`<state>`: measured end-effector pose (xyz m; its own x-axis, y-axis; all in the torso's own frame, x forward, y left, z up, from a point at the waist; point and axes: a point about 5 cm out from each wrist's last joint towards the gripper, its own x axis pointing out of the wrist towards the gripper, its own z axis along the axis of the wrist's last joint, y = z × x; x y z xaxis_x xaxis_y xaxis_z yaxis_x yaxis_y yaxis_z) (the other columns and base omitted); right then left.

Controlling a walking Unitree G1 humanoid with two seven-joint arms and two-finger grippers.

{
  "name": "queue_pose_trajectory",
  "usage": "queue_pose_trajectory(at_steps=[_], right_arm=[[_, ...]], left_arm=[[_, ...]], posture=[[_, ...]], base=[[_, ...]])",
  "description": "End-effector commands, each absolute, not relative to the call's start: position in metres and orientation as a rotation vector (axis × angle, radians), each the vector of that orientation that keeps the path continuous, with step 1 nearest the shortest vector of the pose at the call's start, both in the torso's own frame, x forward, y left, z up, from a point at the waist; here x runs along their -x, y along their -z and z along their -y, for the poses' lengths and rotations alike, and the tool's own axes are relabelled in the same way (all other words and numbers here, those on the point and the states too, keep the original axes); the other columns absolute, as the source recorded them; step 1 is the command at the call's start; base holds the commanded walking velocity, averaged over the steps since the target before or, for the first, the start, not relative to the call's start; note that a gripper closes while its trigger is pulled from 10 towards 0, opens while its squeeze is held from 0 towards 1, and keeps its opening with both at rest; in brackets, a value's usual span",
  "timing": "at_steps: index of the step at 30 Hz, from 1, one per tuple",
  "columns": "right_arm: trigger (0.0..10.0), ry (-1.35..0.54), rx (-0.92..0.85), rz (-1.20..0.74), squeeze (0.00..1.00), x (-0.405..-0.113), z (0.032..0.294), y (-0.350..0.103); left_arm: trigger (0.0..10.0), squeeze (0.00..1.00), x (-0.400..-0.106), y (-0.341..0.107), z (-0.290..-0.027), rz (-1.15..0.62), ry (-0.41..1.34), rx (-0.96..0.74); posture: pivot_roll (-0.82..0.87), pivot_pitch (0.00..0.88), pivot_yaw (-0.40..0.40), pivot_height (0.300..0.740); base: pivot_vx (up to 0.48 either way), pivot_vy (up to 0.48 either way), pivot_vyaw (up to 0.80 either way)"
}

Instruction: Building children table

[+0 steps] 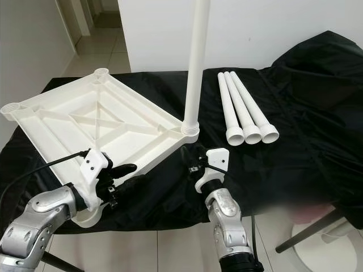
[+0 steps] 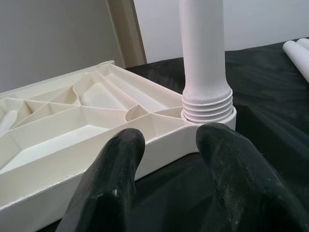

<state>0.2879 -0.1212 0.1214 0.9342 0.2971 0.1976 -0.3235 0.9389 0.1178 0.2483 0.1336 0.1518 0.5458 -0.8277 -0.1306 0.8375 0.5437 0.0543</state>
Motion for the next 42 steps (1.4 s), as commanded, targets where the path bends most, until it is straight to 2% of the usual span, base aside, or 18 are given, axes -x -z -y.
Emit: queue_pose_trajectory(at_steps=[1, 7, 9, 11, 16, 25, 30, 42], right_arm=[[10.0, -0.316, -0.140, 0.186, 0.00, -0.289, 0.120, -0.122], [10.0, -0.261, -0.138, 0.204, 0.00, -0.295, 0.123, -0.125], [10.0, -0.205, -0.126, 0.217, 0.00, -0.299, 0.129, -0.126], [10.0, -0.191, -0.124, 0.221, 0.00, -0.300, 0.130, -0.127], [10.0, -0.158, -0.126, 0.226, 0.00, -0.303, 0.134, -0.128], [10.0, -0.123, -0.121, 0.221, 0.00, -0.307, 0.136, -0.126], [10.0, -0.111, -0.128, 0.224, 0.00, -0.309, 0.134, -0.127], [10.0, -0.061, -0.209, 0.174, 0.00, -0.319, 0.124, -0.127]], left_arm=[[10.0, 0.00, -0.243, -0.153, -0.137, -0.109, 1.092, -0.129], [10.0, 0.00, -0.246, -0.152, -0.159, -0.138, 1.030, -0.157], [10.0, 0.00, -0.255, -0.145, -0.179, -0.164, 0.941, -0.159], [10.0, 0.00, -0.257, -0.143, -0.186, -0.176, 0.913, -0.170], [10.0, 0.00, -0.256, -0.141, -0.202, -0.199, 0.872, -0.192], [10.0, 0.00, -0.255, -0.142, -0.246, -0.245, 0.746, -0.287], [10.0, 0.00, -0.252, -0.135, -0.253, -0.282, 0.733, -0.344], [10.0, 0.00, -0.246, -0.104, -0.239, -0.343, 0.736, -0.406]], posture=[[0.02, 0.004, 0.049, 0.740], [0.02, 0.004, 0.049, 0.740], [0.03, 0.001, 0.047, 0.740], [0.03, 0.001, 0.047, 0.740], [0.03, 0.001, 0.047, 0.740], [0.04, 0.006, 0.037, 0.740], [0.04, 0.006, 0.035, 0.740], [0.04, 0.009, 0.031, 0.740]], base=[[0.000, 0.000, 0.00], [0.000, 0.000, 0.00], [0.000, 0.000, 0.00], [0.000, 0.000, 0.00], [0.000, 0.000, 0.00], [0.000, 0.000, 0.00], [0.000, 0.000, 0.00], [0.000, 0.000, 0.00]])
